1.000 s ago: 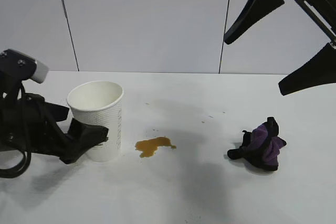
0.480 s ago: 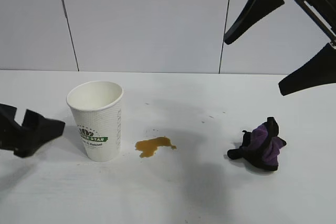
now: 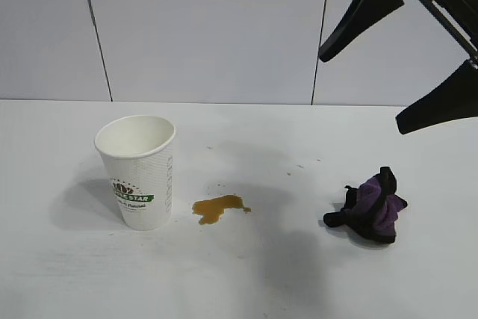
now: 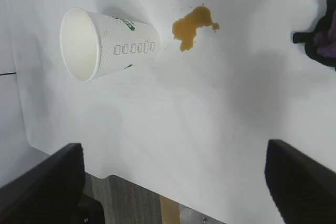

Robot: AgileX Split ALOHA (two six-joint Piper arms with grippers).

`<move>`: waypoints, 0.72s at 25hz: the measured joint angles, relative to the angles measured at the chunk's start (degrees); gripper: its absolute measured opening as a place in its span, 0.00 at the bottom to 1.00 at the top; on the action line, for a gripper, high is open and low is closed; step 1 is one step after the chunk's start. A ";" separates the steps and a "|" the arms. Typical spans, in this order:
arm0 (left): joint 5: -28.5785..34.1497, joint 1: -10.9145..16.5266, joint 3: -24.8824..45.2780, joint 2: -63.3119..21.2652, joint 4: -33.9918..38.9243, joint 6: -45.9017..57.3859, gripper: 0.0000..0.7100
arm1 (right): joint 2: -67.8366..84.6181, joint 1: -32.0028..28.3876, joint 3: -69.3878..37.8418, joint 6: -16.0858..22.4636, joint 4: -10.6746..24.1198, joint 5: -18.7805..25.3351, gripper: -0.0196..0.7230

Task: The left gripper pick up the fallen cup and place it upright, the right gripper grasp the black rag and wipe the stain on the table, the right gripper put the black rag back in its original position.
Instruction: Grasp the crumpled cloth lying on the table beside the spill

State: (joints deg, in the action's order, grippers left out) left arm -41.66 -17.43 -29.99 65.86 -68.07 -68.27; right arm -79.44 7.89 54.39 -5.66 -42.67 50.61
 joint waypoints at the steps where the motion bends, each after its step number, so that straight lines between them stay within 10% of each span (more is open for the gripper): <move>1: 2.46 0.00 -1.95 -3.40 -1.55 -3.67 0.98 | 0.00 0.00 0.00 0.00 0.00 -0.12 0.89; 10: 27.15 0.00 -16.55 -27.42 -19.50 -32.68 0.98 | 0.00 0.00 0.00 -0.05 -0.02 -0.24 0.89; 18: 35.12 0.00 -19.20 -43.02 -31.39 -46.00 0.98 | 0.00 0.00 0.00 -0.88 -0.02 -0.19 0.89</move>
State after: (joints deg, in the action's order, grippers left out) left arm -6.54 -17.43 -49.19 22.84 -99.47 -114.27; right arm -79.44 7.89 54.39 -6.54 -42.69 50.42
